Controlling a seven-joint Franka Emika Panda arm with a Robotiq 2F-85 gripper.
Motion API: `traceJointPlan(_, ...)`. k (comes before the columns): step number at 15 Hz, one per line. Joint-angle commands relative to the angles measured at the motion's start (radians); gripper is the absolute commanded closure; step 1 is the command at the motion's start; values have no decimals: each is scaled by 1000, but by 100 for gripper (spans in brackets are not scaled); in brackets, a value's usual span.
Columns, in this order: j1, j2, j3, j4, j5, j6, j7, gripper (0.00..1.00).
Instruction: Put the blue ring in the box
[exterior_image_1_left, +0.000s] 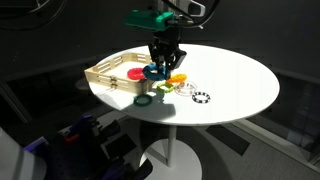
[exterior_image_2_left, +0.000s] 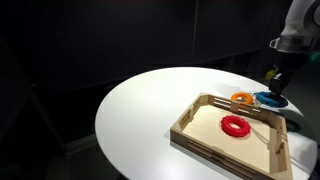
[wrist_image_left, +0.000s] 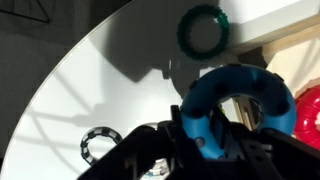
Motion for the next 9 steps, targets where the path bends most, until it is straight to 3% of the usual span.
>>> traceJointPlan(1, 16, -19, 9, 13, 64, -46, -37, 90)
traceJointPlan(9, 60, 6, 51, 24, 74, -43, -29, 90)
